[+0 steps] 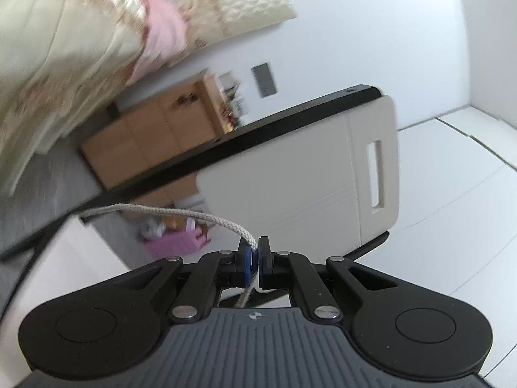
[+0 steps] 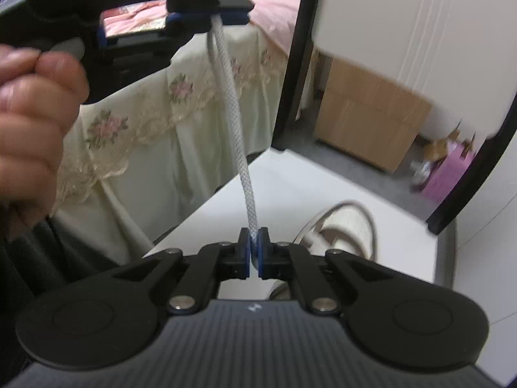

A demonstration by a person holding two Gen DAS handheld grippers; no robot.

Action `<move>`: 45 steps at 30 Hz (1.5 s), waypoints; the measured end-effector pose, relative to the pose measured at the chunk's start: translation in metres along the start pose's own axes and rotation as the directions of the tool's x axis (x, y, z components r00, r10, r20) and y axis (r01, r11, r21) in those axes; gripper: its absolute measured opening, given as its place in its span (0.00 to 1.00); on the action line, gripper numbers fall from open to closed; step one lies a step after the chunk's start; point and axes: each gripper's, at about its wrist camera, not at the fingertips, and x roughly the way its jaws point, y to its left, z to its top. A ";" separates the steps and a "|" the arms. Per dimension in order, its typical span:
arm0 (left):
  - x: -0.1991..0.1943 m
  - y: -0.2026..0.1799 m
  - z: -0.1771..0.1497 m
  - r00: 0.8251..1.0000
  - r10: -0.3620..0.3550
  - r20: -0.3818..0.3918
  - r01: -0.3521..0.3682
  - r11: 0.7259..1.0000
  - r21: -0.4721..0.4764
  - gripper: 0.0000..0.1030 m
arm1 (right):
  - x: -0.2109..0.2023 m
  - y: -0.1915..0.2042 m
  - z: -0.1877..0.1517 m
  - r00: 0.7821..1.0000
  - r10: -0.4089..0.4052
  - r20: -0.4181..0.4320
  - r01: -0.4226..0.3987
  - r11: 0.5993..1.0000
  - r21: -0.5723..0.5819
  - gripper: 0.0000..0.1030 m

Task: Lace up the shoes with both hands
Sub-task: 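Grasp the white lace with the right tool and pull it up high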

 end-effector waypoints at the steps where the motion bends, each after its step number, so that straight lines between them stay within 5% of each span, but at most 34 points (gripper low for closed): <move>1: 0.002 -0.002 -0.001 1.000 0.001 -0.011 0.000 1.000 0.008 0.03 | -0.002 -0.001 0.007 1.000 0.003 0.017 -0.003 1.000 0.009 0.08; 3: 0.004 -0.003 -0.003 1.000 0.005 -0.026 -0.005 1.000 0.016 0.03 | -0.007 -0.003 0.021 0.999 0.006 0.052 -0.007 1.000 0.017 0.28; 11: 0.010 -0.004 -0.007 0.998 0.012 -0.057 -0.010 0.999 0.037 0.03 | -0.002 0.011 0.071 0.991 -0.013 0.132 0.020 0.999 -0.051 0.27; 13: 0.008 -0.004 -0.008 0.998 0.017 -0.066 -0.014 0.999 0.044 0.03 | 0.002 0.015 0.076 0.990 -0.006 0.141 0.016 0.998 -0.066 0.24; 14: 0.008 -0.004 -0.008 0.998 0.017 -0.065 -0.015 0.999 0.042 0.03 | 0.004 0.017 0.077 0.989 -0.002 0.146 0.014 0.997 -0.079 0.04; 15: 0.007 -0.003 -0.008 0.998 0.019 -0.061 -0.017 0.999 0.041 0.03 | 0.005 0.019 0.078 0.989 0.001 0.151 0.013 0.995 -0.094 0.03; 22: 0.001 -0.001 0.001 1.000 0.017 -0.011 -0.017 1.000 0.012 0.03 | 0.002 0.029 0.062 0.994 0.018 0.110 -0.001 0.989 -0.149 0.03; 35: -0.016 -0.008 0.015 0.999 -0.037 0.040 0.037 0.999 0.005 0.03 | 0.027 0.024 0.014 0.995 0.074 -0.059 -0.075 0.997 -0.010 0.03; 43: -0.015 -0.031 0.011 0.999 0.034 0.036 -0.041 0.981 0.189 0.03 | 0.019 0.014 0.002 0.993 0.120 0.001 -0.119 0.988 0.101 0.05; 44: -0.014 -0.034 0.009 0.998 0.053 0.039 -0.060 0.973 0.222 0.03 | 0.014 0.009 -0.001 0.990 0.139 0.019 -0.140 0.981 0.133 0.08; 45: -0.014 -0.039 0.005 0.996 0.077 0.047 -0.087 0.960 0.266 0.03 | 0.010 0.005 -0.003 0.988 0.153 0.036 -0.157 0.974 0.161 0.24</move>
